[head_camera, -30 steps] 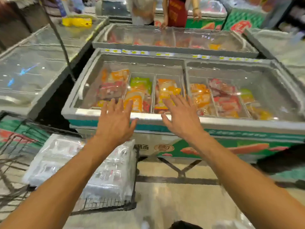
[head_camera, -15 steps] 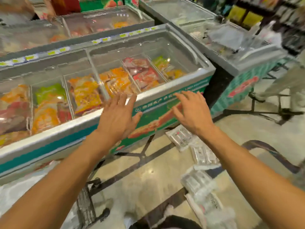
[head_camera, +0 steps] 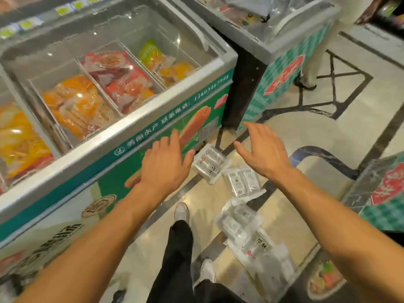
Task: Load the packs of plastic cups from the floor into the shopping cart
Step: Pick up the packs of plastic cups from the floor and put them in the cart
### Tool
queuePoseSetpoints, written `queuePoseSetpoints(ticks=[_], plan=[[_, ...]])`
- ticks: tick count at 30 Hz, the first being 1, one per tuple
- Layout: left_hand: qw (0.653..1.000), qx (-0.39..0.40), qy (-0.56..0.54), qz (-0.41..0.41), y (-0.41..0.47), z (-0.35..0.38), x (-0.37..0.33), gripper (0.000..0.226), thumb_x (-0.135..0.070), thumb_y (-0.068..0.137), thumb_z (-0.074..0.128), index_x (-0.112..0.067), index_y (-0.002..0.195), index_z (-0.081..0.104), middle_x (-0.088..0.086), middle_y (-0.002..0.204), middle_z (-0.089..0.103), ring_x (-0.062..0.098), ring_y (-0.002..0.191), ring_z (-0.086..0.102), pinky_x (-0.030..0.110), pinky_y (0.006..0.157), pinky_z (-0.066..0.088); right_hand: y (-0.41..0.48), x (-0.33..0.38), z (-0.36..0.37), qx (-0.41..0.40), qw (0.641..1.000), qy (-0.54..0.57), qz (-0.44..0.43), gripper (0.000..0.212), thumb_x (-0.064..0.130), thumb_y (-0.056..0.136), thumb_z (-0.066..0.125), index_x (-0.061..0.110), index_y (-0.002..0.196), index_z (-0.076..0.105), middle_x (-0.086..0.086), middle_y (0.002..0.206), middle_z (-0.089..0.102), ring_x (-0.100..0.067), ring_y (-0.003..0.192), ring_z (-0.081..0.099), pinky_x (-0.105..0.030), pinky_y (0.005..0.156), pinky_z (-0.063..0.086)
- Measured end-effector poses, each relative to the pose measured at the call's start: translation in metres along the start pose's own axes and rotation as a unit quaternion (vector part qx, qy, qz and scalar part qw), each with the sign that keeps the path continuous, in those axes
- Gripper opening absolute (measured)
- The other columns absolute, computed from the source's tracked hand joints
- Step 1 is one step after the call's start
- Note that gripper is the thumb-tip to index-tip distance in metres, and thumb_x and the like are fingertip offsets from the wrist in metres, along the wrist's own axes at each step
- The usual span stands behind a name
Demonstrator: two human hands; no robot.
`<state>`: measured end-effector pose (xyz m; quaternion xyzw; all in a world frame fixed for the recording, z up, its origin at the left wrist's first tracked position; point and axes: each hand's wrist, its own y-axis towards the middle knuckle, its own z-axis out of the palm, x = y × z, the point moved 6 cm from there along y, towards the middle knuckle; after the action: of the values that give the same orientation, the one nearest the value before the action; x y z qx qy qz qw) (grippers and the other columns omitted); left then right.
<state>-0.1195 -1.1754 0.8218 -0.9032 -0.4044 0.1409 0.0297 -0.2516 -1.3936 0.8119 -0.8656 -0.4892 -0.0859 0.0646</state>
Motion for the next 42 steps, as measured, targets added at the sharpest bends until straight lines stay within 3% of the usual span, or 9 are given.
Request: queuePoseSetpoints(ticks=[9,12,14,21,26,32,36,40,42], plan=[[0.994,0.042,-0.037,0.094,0.205,0.157,-0.047,0.062,-0.055,0.108,0.041,-0.016,0.156,0.037,0.018,0.145,0.056,0.038,0.123,0.059,0.053,0.091,0.055,0.115,-0.161,0.139,0.013,0.986,0.051,0.156,0.076,0.066,0.103,0.047,0.015,0.158,0.042,-0.012,0.158,0.051,-0.035,0.143,0.047,-0.05,0.12,0.037],[0.994,0.038,-0.036,0.093,0.253,0.248,-0.069,0.06,-0.055,0.107,0.04,-0.007,0.142,0.051,0.018,0.125,0.064,0.041,0.111,0.063,0.052,0.081,0.055,0.129,-0.227,0.213,-0.003,0.979,0.054,0.196,0.087,0.076,0.096,0.04,0.012,0.155,0.048,-0.013,0.154,0.056,-0.037,0.139,0.054,-0.053,0.114,0.045],[0.994,0.057,-0.037,0.081,0.277,0.323,-0.081,0.07,-0.06,0.105,0.036,-0.006,0.147,0.05,0.016,0.123,0.064,0.04,0.11,0.064,0.051,0.079,0.054,0.133,-0.269,0.275,0.018,0.975,0.056,0.215,0.088,0.076,0.098,0.042,0.012,0.158,0.044,-0.014,0.157,0.053,-0.037,0.143,0.05,-0.054,0.114,0.044],[0.992,0.108,-0.057,0.044,0.312,0.599,-0.09,0.084,-0.063,0.105,0.046,-0.008,0.166,0.028,0.016,0.152,0.053,0.036,0.136,0.054,0.05,0.103,0.047,0.125,-0.383,0.517,0.037,0.971,0.062,0.227,0.099,0.08,0.094,0.047,0.011,0.163,0.033,-0.013,0.163,0.044,-0.034,0.147,0.043,-0.049,0.118,0.039],[0.986,0.154,-0.043,0.044,0.323,0.775,-0.073,0.079,-0.07,0.098,0.039,-0.006,0.145,0.047,0.017,0.13,0.063,0.039,0.117,0.065,0.049,0.086,0.052,0.106,-0.453,0.664,0.067,0.964,0.055,0.251,0.109,0.084,0.088,0.052,0.011,0.165,0.027,-0.014,0.165,0.04,-0.034,0.149,0.04,-0.05,0.119,0.038],[0.977,0.202,0.057,0.049,0.332,0.906,-0.067,0.092,-0.084,0.093,0.022,-0.007,0.137,0.045,0.013,0.131,0.064,0.034,0.117,0.066,0.041,0.089,0.049,0.093,-0.515,0.782,0.117,0.939,0.085,0.312,0.124,0.092,0.079,0.055,0.012,0.167,0.019,-0.015,0.167,0.037,-0.034,0.151,0.039,-0.053,0.117,0.039],[0.974,0.224,-0.011,-0.001,0.338,0.952,-0.068,0.113,-0.095,0.085,0.028,-0.004,0.152,0.028,0.015,0.134,0.064,0.036,0.12,0.066,0.044,0.094,0.049,0.096,-0.529,0.824,0.145,0.928,0.11,0.325,0.127,0.092,0.075,0.06,0.014,0.166,0.018,-0.018,0.158,0.044,-0.038,0.141,0.049,-0.056,0.111,0.044],[0.967,0.252,-0.032,-0.005,0.332,0.981,-0.07,0.137,-0.103,0.078,0.024,-0.004,0.162,-0.023,0.011,0.126,0.072,0.034,0.111,0.071,0.041,0.09,0.055,0.094,-0.535,0.845,0.145,0.922,0.127,0.334,0.125,0.09,0.069,0.069,0.018,0.16,0.023,-0.015,0.139,0.054,-0.035,0.123,0.057,-0.054,0.098,0.049],[0.96,0.272,-0.07,-0.016,0.325,0.989,-0.072,0.141,-0.107,0.068,0.023,-0.008,0.159,-0.018,0.009,0.124,0.073,0.033,0.106,0.072,0.046,0.09,0.059,0.092,-0.537,0.85,0.142,0.915,0.149,0.348,0.128,0.089,0.066,0.073,0.022,0.161,0.019,-0.014,0.136,0.054,-0.036,0.12,0.058,-0.053,0.096,0.05]])
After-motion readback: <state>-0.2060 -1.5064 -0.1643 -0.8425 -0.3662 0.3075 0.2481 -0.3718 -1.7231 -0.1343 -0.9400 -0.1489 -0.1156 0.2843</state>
